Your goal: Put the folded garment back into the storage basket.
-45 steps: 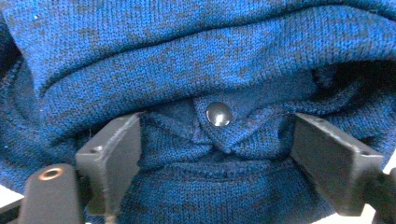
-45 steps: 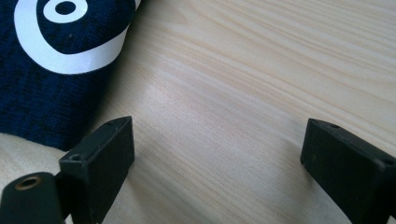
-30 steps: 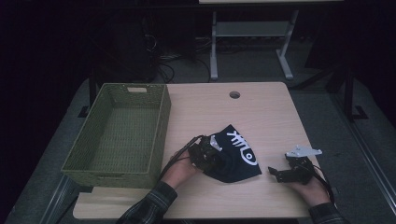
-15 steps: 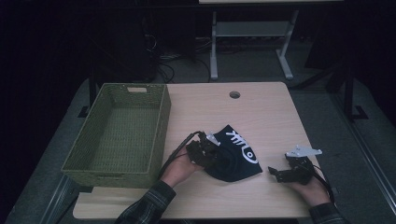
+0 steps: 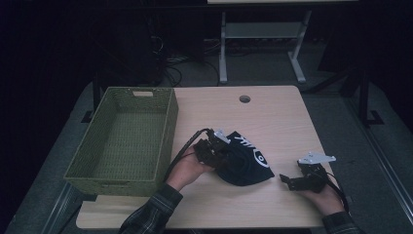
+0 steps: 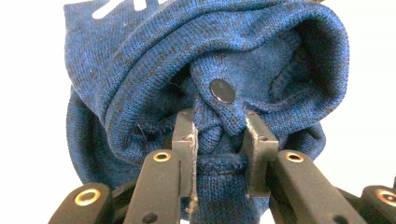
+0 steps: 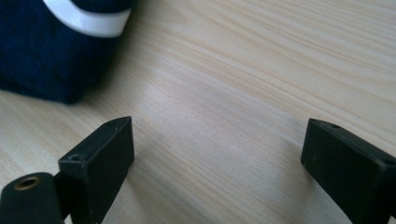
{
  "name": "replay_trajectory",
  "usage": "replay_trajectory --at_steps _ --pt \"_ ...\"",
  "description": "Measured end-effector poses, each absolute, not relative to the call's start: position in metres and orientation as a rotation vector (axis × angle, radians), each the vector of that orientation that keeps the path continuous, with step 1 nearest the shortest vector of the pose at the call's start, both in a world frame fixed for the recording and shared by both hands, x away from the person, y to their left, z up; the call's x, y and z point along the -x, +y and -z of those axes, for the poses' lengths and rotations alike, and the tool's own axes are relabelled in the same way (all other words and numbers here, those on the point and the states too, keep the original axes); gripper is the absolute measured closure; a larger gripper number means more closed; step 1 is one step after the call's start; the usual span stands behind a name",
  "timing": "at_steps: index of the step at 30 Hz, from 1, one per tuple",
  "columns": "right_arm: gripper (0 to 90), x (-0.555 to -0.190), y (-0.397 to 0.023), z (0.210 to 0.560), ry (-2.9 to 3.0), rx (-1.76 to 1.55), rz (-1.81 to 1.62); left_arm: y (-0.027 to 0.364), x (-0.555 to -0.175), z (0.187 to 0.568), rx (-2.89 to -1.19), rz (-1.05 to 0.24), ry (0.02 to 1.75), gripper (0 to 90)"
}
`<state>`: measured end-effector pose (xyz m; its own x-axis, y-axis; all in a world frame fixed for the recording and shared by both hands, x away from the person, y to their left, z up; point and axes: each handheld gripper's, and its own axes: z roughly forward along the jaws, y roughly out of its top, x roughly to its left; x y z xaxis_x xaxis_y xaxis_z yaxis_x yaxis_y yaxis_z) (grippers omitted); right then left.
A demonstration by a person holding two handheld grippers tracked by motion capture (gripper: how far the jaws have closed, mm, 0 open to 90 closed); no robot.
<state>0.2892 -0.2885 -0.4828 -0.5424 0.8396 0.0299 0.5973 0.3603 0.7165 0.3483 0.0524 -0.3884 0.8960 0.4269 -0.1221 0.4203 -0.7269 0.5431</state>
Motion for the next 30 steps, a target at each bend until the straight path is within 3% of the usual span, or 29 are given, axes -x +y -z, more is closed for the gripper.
replay_trajectory --at_steps 30 --pt "9.0 -0.289 -0.288 0.483 2.284 -1.264 -0.988 0.118 -0.370 0.299 -2.351 -0.136 0.707 70.0"
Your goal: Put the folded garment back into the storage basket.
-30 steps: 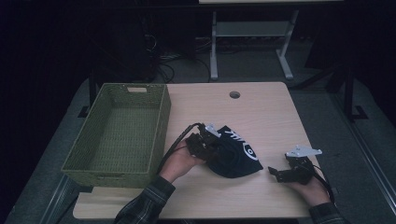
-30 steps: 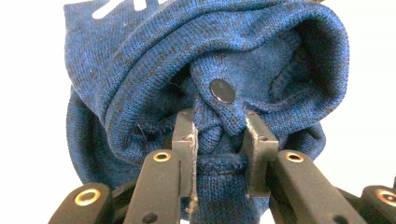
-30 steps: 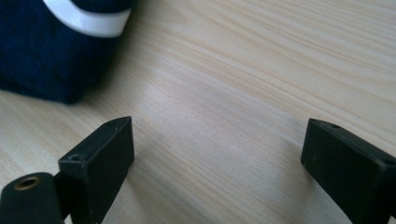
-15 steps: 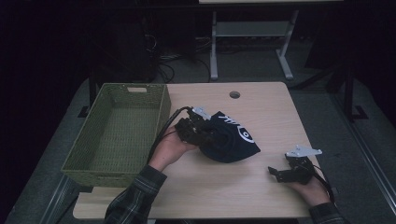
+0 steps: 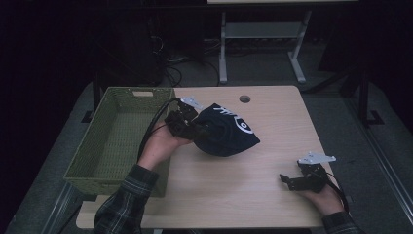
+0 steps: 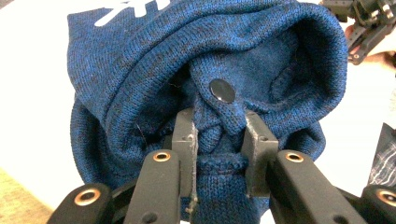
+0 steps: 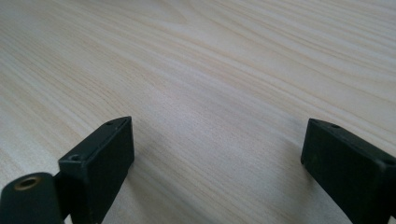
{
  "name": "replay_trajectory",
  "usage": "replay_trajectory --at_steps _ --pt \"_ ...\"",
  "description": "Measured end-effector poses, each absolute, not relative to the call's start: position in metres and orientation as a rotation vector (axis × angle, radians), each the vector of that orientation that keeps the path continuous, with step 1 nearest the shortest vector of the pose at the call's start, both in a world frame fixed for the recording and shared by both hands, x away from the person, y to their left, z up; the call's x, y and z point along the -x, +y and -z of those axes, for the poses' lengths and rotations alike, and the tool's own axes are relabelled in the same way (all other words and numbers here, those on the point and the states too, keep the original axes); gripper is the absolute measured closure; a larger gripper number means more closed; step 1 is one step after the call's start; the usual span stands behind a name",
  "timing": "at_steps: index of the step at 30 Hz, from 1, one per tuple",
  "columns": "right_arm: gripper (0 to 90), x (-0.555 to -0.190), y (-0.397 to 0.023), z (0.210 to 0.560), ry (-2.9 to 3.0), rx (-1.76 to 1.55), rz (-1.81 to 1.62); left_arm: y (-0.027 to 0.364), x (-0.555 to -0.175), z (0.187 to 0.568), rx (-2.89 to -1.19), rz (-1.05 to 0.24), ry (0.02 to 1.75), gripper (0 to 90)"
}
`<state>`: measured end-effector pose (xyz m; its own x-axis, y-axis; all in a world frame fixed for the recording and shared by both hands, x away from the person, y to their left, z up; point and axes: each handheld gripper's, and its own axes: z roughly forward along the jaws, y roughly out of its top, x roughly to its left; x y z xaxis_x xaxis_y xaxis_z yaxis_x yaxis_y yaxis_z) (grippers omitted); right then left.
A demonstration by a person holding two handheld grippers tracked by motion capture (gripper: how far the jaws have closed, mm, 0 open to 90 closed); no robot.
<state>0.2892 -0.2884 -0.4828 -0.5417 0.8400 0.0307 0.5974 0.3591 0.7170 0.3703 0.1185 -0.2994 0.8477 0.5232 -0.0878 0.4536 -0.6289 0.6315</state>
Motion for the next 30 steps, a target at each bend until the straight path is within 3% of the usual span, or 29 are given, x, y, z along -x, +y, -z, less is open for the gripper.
replay_trajectory --at_steps 13,30 --pt "9.0 -0.289 -0.288 0.483 2.285 -1.264 -0.988 0.168 -0.372 0.270 -2.277 -0.239 0.815 69.9" --pt "9.0 -0.289 -0.288 0.483 2.284 -1.264 -0.989 0.235 -0.366 0.270 -2.201 -0.319 0.980 69.9"
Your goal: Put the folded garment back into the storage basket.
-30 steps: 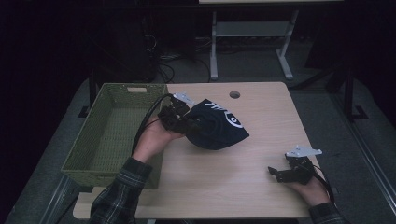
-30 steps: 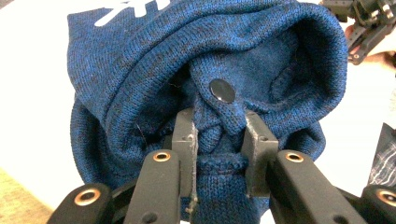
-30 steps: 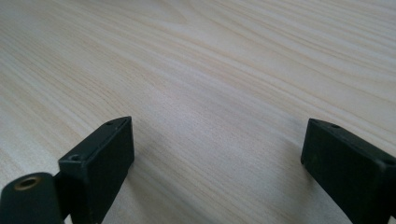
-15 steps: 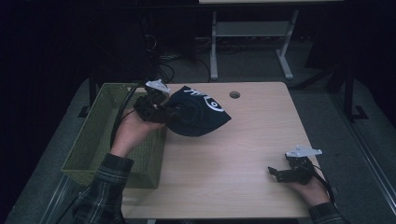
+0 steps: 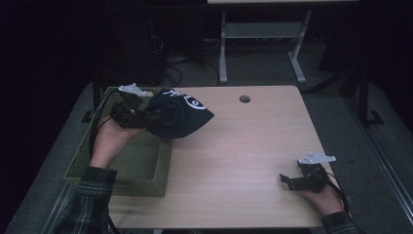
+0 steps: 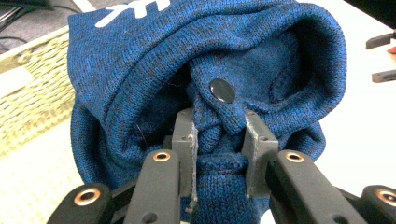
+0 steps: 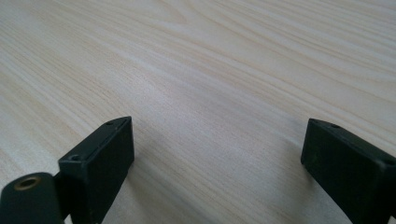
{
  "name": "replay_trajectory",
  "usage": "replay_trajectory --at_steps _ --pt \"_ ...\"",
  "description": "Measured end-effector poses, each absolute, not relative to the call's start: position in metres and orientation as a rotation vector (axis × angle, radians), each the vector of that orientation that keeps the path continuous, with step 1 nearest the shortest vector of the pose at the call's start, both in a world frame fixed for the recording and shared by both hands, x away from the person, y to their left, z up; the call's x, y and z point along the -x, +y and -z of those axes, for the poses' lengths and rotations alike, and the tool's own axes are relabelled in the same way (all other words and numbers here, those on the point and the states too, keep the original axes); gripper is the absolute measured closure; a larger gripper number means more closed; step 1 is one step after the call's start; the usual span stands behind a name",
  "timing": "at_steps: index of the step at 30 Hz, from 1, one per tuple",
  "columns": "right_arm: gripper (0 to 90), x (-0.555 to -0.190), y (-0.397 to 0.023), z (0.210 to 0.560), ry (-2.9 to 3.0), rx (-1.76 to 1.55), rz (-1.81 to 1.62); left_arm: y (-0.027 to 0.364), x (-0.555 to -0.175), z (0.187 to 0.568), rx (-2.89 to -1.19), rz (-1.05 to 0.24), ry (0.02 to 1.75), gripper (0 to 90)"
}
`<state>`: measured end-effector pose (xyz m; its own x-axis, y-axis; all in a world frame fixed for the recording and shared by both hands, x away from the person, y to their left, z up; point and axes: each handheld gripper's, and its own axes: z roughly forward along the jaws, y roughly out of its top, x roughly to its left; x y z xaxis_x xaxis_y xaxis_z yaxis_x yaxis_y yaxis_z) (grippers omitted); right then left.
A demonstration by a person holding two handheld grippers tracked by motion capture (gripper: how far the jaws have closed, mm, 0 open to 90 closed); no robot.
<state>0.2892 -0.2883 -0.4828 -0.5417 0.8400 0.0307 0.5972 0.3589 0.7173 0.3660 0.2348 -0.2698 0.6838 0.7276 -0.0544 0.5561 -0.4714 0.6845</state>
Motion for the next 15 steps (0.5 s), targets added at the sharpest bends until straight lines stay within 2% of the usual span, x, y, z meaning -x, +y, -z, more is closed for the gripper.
replay_trajectory --at_steps 15 --pt "9.0 -0.289 -0.288 0.483 2.285 -1.264 -0.988 0.291 -0.353 0.276 -2.125 -0.394 1.130 69.9"
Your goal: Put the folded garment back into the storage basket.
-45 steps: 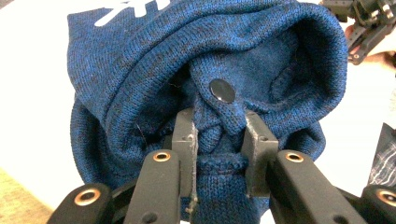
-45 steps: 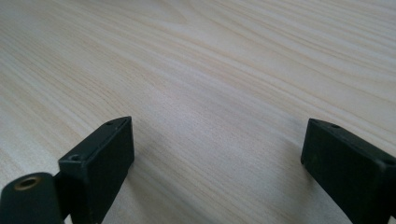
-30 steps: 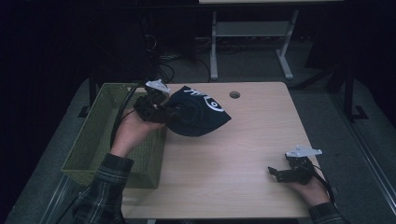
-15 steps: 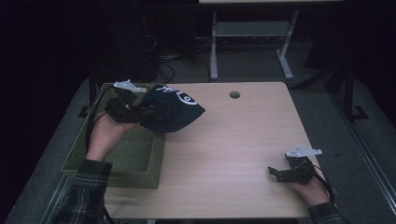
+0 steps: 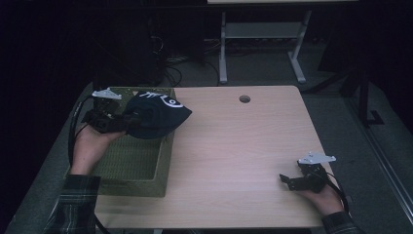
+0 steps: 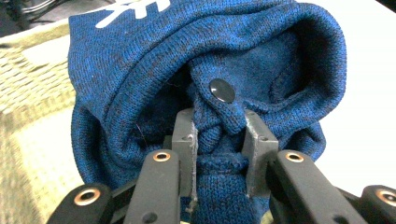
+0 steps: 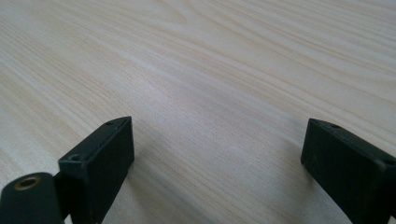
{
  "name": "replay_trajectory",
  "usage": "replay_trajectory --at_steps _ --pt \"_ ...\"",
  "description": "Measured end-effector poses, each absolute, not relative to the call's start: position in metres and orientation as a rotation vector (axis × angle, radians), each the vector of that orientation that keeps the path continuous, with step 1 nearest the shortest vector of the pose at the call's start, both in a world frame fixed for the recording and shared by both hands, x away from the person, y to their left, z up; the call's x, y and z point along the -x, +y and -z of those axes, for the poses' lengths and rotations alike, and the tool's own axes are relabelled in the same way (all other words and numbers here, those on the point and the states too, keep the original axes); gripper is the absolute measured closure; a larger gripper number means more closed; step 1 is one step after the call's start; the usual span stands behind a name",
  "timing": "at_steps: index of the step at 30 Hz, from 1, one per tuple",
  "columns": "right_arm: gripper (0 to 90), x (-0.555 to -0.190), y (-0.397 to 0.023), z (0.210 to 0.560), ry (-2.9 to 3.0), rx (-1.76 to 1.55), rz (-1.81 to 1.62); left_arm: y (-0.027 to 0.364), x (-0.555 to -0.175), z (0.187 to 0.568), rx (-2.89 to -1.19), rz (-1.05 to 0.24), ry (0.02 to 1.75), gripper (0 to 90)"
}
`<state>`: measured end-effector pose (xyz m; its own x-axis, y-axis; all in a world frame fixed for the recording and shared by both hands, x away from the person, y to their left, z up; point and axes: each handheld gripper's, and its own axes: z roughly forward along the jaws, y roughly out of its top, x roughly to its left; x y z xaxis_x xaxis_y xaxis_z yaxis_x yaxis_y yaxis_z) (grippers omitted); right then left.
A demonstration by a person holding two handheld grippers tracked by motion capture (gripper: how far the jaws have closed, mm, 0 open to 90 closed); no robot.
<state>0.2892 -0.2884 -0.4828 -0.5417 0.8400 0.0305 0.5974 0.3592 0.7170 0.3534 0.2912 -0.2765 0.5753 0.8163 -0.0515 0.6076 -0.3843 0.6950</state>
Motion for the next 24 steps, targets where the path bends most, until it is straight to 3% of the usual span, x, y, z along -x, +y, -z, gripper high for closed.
replay_trajectory --at_steps 24 --pt "9.0 -0.289 -0.288 0.483 2.287 -1.263 -0.985 0.356 -0.344 0.321 -2.092 -0.475 1.358 69.8"
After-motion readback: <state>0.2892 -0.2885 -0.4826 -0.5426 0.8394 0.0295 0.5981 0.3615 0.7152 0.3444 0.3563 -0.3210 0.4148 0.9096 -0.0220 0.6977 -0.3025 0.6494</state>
